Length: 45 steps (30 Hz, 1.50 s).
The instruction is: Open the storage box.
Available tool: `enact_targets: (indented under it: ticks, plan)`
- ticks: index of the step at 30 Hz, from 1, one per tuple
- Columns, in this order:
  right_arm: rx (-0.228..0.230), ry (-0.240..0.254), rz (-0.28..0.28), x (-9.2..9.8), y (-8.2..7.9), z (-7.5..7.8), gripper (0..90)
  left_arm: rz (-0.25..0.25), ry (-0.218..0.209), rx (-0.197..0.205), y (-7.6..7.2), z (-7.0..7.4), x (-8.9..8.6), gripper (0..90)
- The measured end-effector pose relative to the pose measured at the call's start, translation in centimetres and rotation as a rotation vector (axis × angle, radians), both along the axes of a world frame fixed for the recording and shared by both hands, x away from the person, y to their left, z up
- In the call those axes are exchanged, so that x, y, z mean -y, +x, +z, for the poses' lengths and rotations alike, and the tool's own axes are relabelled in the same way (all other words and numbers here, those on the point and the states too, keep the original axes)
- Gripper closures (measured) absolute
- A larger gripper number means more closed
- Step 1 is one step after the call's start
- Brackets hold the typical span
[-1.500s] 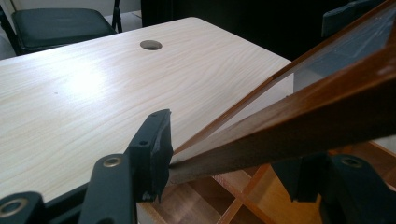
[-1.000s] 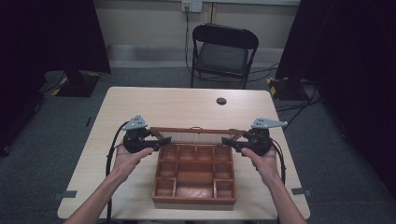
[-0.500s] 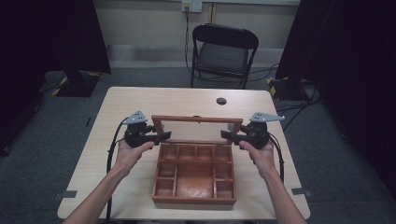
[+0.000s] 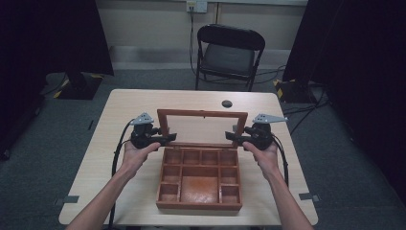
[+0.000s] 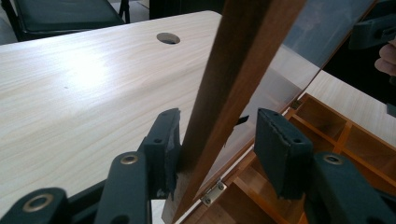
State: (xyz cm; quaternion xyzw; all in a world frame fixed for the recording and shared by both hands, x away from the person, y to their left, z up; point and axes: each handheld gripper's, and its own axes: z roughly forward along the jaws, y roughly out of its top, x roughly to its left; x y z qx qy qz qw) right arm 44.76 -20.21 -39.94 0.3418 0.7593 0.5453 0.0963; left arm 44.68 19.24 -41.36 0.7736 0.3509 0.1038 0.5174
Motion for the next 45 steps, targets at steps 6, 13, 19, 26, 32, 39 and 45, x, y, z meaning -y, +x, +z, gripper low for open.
enact_targets:
  ticks: [6, 13, 19, 26, 32, 39, 45]
  plan:
    - [-0.001, 0.003, -0.020, -0.2, 0.6, -0.4, 46.5, 0.010, 0.007, -0.001, 0.4, -0.1, 0.0, 52.2]
    - [-0.004, -0.014, -0.035, -0.4, 1.2, -0.4, 47.7, 0.017, 0.007, -0.011, 0.9, -0.6, 0.0, 53.1]
    - [-0.014, -0.007, -0.042, -0.3, 1.6, -0.8, 47.0, 0.027, 0.018, -0.040, 1.0, -1.8, -0.1, 54.2]
    - [-0.040, -0.005, -0.066, 0.1, 2.0, -2.2, 47.9, 0.048, -0.005, -0.055, 1.4, -2.1, -0.4, 56.0]
    - [-0.049, -0.005, -0.083, 0.2, 2.5, -2.6, 50.7, 0.059, -0.004, -0.062, 1.7, -2.3, -0.5, 57.8]
    - [-0.061, 0.000, -0.115, 0.2, 3.1, -3.0, 54.7, 0.071, -0.017, -0.075, 2.1, -2.6, -0.6, 57.8]
    - [-0.083, 0.029, -0.134, 0.2, 3.6, -3.5, 54.5, 0.085, -0.013, -0.086, 2.4, -3.0, -0.7, 61.4]
